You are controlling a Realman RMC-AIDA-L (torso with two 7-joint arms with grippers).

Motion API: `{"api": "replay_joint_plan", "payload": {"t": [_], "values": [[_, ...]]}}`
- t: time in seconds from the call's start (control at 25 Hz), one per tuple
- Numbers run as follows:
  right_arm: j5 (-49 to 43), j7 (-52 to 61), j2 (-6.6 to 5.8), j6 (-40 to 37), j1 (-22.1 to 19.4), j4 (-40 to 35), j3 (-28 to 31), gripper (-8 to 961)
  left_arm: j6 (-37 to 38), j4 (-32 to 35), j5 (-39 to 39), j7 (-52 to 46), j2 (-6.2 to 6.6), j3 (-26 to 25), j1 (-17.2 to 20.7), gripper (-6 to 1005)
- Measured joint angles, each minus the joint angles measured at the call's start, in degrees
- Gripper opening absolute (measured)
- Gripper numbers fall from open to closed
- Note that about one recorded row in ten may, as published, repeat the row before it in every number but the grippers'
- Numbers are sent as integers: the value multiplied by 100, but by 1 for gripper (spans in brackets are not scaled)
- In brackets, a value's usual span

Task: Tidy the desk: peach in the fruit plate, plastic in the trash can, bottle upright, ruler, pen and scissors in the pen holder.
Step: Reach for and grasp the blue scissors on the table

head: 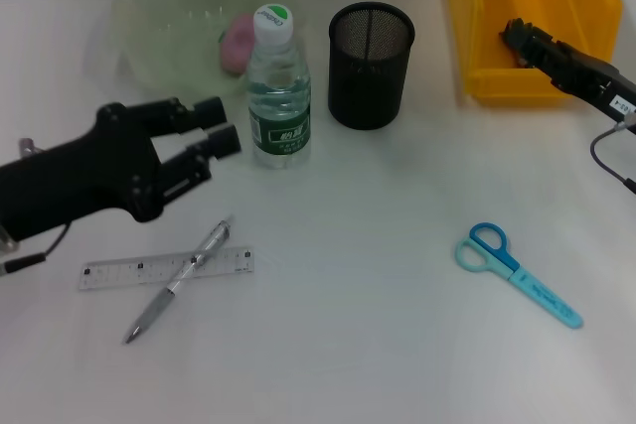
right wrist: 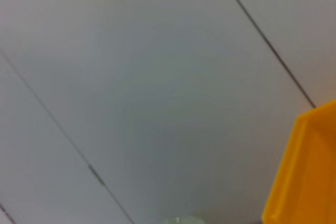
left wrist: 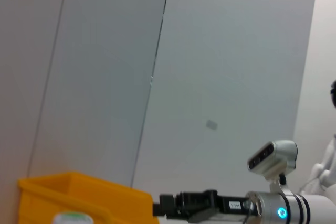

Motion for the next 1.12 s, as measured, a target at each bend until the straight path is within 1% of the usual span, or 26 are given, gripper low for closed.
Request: {"api": "replay_joint_plan", "payload": {"t": [0.12, 0.16, 0.24, 0.4, 0.72, 0.8, 0.92, 0.96, 1.0, 1.04, 1.12], "values": [[6, -121, 0, -214, -65, 4, 4, 468, 6, -55, 53, -12, -3, 6, -20, 363], [11, -199, 0, -351, -121, 4, 20, 468, 3, -251, 93, 18, -7, 6, -71, 384], [12, -224, 0, -409, -149, 3, 32, 468, -11, -339, 110, 84, -7, 19, -91, 425], [18, -357, -3, -579, -245, 2, 61, 468, -47, -392, 120, 401, -20, 120, -73, 601], [-23, -452, -16, -738, -399, -35, 20, 468, -213, -559, 121, 474, -23, 194, -87, 744], [-91, -455, -25, -783, -414, -86, 4, 468, -230, -560, 121, 498, -23, 198, -88, 740], [-330, -425, -33, -975, -459, -357, 5, 467, -247, -584, 120, 521, -23, 203, -91, 733], [-557, -154, -29, -1136, -534, -813, 1, 467, -258, -602, 119, 521, -23, 203, -96, 731], [-698, 74, -23, -1186, -575, -1091, -7, 502, -274, -617, 119, 521, -23, 203, -99, 731], [-698, 74, -23, -1186, -575, -1091, -7, 537, -300, -632, 119, 521, -23, 203, -102, 731], [-1022, 730, -20, -1231, -630, -1713, 7, 607, -339, -637, 118, 521, -23, 203, -98, 731]]}}
